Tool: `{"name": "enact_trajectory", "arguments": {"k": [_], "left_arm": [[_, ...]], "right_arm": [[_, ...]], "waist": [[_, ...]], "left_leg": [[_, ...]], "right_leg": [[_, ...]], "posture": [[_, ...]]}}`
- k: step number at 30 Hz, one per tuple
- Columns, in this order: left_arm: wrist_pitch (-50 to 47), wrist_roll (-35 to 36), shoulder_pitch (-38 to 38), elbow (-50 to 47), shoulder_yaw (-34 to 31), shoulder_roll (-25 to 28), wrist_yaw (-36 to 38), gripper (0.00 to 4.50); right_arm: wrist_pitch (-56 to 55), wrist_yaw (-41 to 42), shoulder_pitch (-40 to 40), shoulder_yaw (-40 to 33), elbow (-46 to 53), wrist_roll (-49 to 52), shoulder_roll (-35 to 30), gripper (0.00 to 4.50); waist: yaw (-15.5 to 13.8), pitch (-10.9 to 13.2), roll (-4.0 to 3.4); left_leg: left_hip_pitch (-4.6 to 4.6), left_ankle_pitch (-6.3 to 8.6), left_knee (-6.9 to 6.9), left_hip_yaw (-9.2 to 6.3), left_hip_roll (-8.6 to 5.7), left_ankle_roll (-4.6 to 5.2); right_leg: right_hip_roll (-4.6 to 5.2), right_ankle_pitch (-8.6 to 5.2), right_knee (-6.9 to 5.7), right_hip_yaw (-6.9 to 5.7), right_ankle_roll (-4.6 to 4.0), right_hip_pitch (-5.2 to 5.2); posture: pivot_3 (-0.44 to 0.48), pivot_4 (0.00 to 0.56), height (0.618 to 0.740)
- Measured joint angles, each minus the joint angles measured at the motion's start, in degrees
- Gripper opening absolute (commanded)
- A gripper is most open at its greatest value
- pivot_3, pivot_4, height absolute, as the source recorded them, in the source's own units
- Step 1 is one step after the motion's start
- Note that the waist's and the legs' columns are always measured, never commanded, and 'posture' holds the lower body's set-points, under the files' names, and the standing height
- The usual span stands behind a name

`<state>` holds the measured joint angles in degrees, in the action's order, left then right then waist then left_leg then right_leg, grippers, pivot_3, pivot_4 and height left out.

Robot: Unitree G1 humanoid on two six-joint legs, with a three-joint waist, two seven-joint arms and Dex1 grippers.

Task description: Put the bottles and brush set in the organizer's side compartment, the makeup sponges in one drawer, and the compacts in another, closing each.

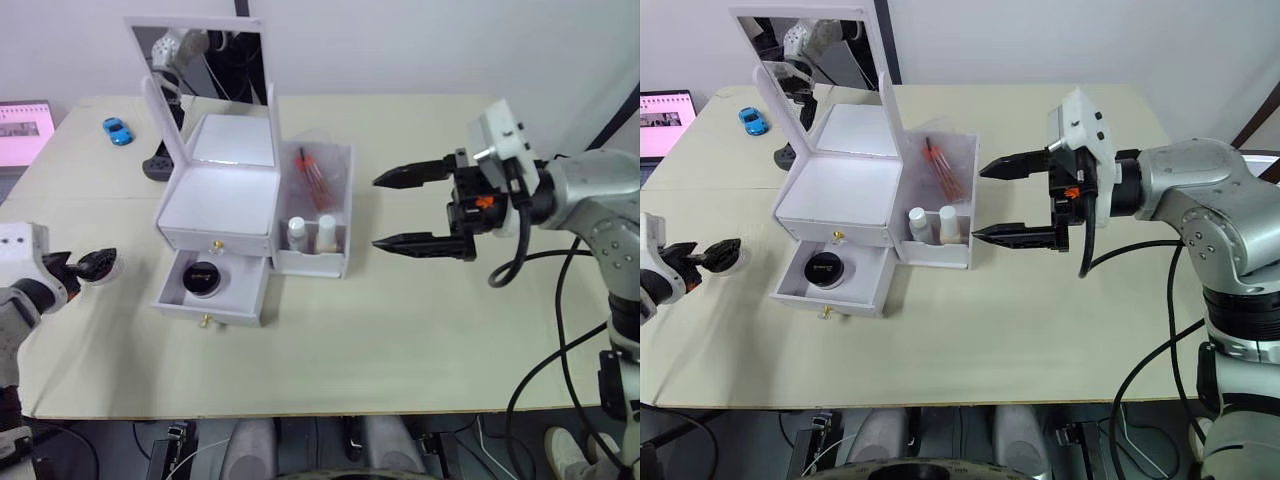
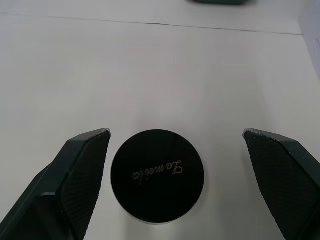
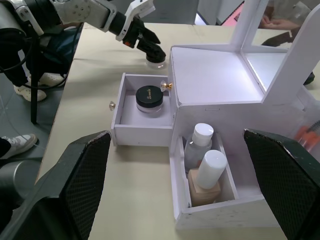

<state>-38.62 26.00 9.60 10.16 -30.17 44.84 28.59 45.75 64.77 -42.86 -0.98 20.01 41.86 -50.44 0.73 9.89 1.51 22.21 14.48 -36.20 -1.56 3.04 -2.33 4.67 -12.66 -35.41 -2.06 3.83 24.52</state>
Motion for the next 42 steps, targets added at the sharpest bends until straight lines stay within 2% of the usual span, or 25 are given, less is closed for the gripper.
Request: {"name": "enact_trajectory", "arguments": {"k": [15,19,28,34,38,42], "left_arm": [[2.1,-3.1,0.9,4.8,4.0,-2.1,-0.7,4.47],[2.4,-2.9,2.2,4.9,3.9,-3.3,-1.9,2.66],[6.0,0.1,3.8,-0.3,1.2,-4.2,-1.4,2.65],[11.6,8.9,8.1,-10.7,-0.8,-4.3,7.9,2.65],[8.6,16.8,8.8,-19.5,0.3,-2.8,14.7,2.65],[2.9,21.7,8.7,-25.3,3.7,1.7,19.8,2.65]], "right_arm": [[-1.6,0.6,-0.3,0.1,-1.8,-1.4,-0.3,4.5],[-2.4,0.9,-0.3,0.1,-2.3,-2.3,-0.3,4.5],[-2.3,1.5,-0.4,0.1,-2.3,-2.3,-1.0,4.5],[-2.4,2.1,-2.0,0.5,-2.6,-2.4,-1.0,4.5],[-2.5,2.2,-2.4,0.6,-3.4,-2.5,-0.9,4.5],[-2.4,1.9,-2.4,0.7,-3.5,-2.8,-0.5,4.5]], "waist": [[-0.1,0.0,0.01],[-0.1,0.0,0.01],[-0.1,0.0,0.01],[-0.2,0.0,0.02],[0.0,0.0,0.01],[0.1,0.0,0.0]], "left_leg": [[0.0,0.0,-0.01,0.0,0.0,0.0],[0.0,0.0,-0.03,0.0,0.0,0.0],[0.01,0.0,-0.04,0.0,0.0,0.0],[0.06,-0.01,-0.08,0.01,-0.02,-0.02],[0.05,-0.01,-0.04,0.01,-0.02,-0.01],[0.02,-0.01,-0.03,0.0,-0.01,0.0]], "right_leg": [[0.0,0.02,-0.01,0.0,0.02,0.0],[0.01,0.03,0.0,0.01,0.05,-0.02],[0.0,0.04,0.0,0.01,0.05,-0.02],[0.02,0.05,0.03,0.03,0.06,-0.03],[0.0,0.08,0.06,0.05,0.14,-0.03],[-0.04,0.04,0.01,0.05,0.07,-0.02]], "posture": [[0.0,0.15,0.725],[0.0,0.15,0.725],[0.0,0.15,0.725],[0.0,0.15,0.725],[0.0,0.15,0.725],[0.0,0.15,0.725]]}}
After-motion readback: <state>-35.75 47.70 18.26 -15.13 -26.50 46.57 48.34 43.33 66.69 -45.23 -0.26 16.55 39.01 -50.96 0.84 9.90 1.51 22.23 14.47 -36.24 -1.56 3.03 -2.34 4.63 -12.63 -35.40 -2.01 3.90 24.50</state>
